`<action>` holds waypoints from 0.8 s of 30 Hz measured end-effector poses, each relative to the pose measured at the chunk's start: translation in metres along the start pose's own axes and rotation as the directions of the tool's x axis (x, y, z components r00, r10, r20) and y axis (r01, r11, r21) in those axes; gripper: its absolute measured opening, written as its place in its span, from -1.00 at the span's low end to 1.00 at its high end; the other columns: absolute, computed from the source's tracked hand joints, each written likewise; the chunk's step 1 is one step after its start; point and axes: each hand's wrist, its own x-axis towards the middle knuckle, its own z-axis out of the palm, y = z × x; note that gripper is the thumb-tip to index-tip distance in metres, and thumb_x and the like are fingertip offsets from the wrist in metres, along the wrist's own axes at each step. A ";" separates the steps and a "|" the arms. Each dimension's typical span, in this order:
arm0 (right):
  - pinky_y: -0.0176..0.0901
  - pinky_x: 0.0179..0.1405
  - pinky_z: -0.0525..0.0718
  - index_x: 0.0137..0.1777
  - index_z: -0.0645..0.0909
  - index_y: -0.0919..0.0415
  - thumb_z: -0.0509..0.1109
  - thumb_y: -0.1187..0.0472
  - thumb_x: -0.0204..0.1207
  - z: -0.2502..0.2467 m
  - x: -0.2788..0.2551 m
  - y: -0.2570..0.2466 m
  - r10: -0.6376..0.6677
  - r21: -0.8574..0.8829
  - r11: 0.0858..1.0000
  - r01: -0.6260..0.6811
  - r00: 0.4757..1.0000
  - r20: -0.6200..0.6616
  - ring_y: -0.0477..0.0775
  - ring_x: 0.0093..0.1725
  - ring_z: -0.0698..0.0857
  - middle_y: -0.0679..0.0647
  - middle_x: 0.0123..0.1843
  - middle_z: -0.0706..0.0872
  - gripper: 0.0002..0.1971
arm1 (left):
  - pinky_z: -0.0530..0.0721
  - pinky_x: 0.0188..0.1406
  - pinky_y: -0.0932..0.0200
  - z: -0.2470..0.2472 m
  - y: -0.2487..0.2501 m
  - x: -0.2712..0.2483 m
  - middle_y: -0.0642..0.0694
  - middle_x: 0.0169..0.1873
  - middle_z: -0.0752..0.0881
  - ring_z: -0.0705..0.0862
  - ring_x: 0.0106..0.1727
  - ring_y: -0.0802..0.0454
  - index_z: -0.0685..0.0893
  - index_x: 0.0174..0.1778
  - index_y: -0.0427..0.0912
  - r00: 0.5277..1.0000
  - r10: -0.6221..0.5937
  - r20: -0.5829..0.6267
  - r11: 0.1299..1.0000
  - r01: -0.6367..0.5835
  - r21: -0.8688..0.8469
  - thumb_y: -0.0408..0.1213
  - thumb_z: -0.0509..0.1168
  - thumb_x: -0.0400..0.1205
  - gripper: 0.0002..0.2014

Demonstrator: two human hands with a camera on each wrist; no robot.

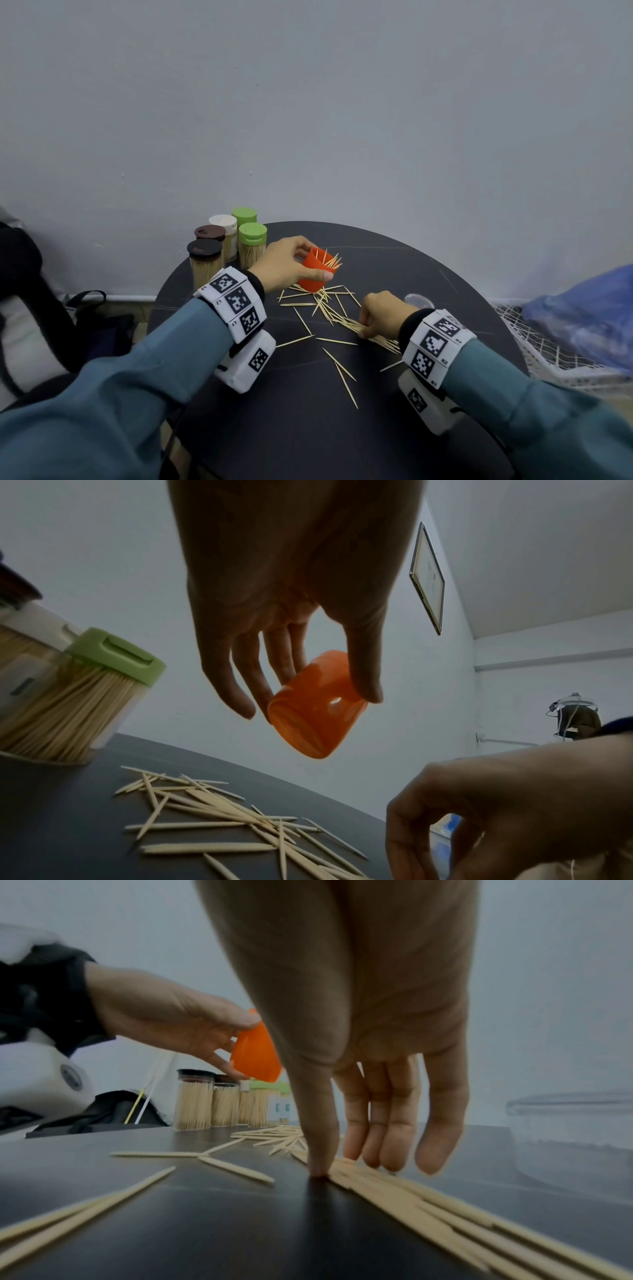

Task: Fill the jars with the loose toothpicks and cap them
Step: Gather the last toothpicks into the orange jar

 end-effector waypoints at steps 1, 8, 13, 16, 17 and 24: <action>-0.13 0.13 0.61 0.21 0.61 0.33 0.42 0.19 0.52 0.001 0.001 -0.001 0.001 -0.016 1.000 -0.001 1.000 -0.005 0.18 0.19 0.66 0.22 0.21 0.68 -0.69 | 0.50 0.09 0.22 0.000 0.000 0.000 -0.13 0.31 0.60 0.52 0.16 0.11 0.50 0.38 -0.17 1.000 -0.001 0.000 1.000 0.001 0.001 -0.12 0.52 0.43 -0.38; -0.01 0.24 0.63 0.25 0.57 0.39 0.38 0.23 0.55 0.001 0.007 -0.007 0.007 -0.093 0.996 -0.006 1.000 0.005 0.23 0.22 0.65 0.27 0.25 0.64 -0.67 | 0.53 0.15 0.18 0.000 0.000 -0.002 -0.13 0.28 0.62 0.56 0.19 0.06 0.52 0.35 -0.17 1.000 -0.001 -0.007 1.000 0.001 0.014 -0.11 0.54 0.41 -0.38; 0.00 0.29 0.59 0.33 0.52 0.38 0.30 0.19 0.61 0.000 0.007 -0.009 0.009 -0.115 0.993 -0.003 0.999 0.045 0.22 0.27 0.61 0.26 0.30 0.60 -0.64 | 0.55 0.20 0.13 0.000 0.001 -0.003 -0.13 0.31 0.60 0.57 0.30 -0.02 0.50 0.38 -0.17 1.000 -0.010 0.006 1.000 0.010 0.029 -0.10 0.53 0.42 -0.37; -0.03 0.29 0.59 0.34 0.52 0.40 0.26 0.20 0.63 0.000 0.008 -0.010 -0.003 -0.123 0.992 0.008 0.999 0.042 0.22 0.28 0.61 0.28 0.30 0.61 -0.64 | 0.54 0.18 0.14 0.000 0.001 -0.003 -0.12 0.32 0.59 0.56 0.32 -0.03 0.48 0.40 -0.17 1.000 -0.010 0.010 0.999 0.009 0.044 -0.10 0.52 0.43 -0.36; -0.03 0.29 0.58 0.34 0.51 0.41 0.24 0.20 0.64 -0.001 0.007 -0.011 -0.003 -0.124 0.992 0.007 0.999 0.040 0.22 0.29 0.60 0.28 0.31 0.60 -0.64 | 0.53 0.17 0.15 0.000 0.002 -0.003 -0.12 0.32 0.59 0.56 0.31 -0.02 0.48 0.40 -0.17 1.000 -0.008 0.009 0.999 0.008 0.048 -0.10 0.52 0.43 -0.36; -0.18 0.11 0.59 0.22 0.60 0.38 0.24 0.19 0.64 -0.011 0.002 -0.001 -0.026 -0.019 1.000 0.025 0.999 -0.048 0.14 0.11 0.64 0.25 0.21 0.67 -0.71 | 0.51 0.13 0.20 -0.001 0.004 -0.002 -0.12 0.31 0.60 0.54 0.19 0.08 0.49 0.39 -0.17 1.000 0.003 0.002 0.999 -0.004 0.047 -0.10 0.52 0.43 -0.37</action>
